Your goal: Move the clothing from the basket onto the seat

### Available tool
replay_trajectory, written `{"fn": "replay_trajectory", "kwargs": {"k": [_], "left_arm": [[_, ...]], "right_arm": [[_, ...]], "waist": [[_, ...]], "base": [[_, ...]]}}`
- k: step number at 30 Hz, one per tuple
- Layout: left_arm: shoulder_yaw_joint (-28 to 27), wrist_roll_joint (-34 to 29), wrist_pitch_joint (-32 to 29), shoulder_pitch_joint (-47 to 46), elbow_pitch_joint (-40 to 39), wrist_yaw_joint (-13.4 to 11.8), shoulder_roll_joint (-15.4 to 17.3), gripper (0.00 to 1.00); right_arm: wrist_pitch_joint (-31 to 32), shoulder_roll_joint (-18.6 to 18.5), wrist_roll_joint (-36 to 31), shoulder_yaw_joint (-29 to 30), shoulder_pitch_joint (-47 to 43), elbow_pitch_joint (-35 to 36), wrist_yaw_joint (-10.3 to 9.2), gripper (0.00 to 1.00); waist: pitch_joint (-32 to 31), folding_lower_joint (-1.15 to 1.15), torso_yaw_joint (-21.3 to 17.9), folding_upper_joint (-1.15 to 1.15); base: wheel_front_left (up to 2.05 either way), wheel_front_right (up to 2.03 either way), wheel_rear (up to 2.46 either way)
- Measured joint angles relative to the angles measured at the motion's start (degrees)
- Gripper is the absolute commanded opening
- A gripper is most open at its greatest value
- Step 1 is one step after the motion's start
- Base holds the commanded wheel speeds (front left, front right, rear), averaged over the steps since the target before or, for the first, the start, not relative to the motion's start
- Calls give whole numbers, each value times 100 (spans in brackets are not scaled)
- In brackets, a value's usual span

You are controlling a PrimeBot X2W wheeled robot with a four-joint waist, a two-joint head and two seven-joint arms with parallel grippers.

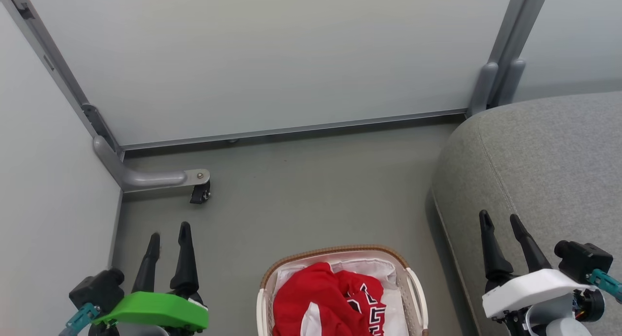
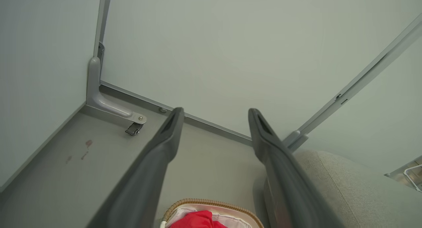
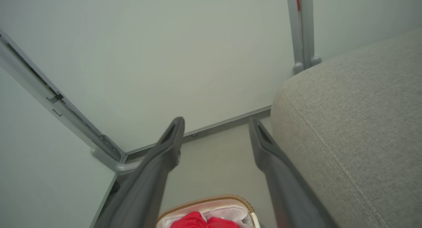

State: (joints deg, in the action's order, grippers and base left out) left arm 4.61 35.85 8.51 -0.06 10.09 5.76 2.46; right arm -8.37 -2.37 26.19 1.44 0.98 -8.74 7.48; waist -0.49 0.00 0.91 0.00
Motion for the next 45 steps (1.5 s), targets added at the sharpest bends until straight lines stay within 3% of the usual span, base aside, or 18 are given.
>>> {"fn": "replay_trajectory", "kwargs": {"k": [45], "left_arm": [[287, -1818, 553, 77, 508, -73, 19, 100]], "right_arm": [[-564, -29, -2415, -85, -59, -73, 0, 100]], "waist": [[15, 0, 64, 0]], "base": [[0, 0, 0]]}}
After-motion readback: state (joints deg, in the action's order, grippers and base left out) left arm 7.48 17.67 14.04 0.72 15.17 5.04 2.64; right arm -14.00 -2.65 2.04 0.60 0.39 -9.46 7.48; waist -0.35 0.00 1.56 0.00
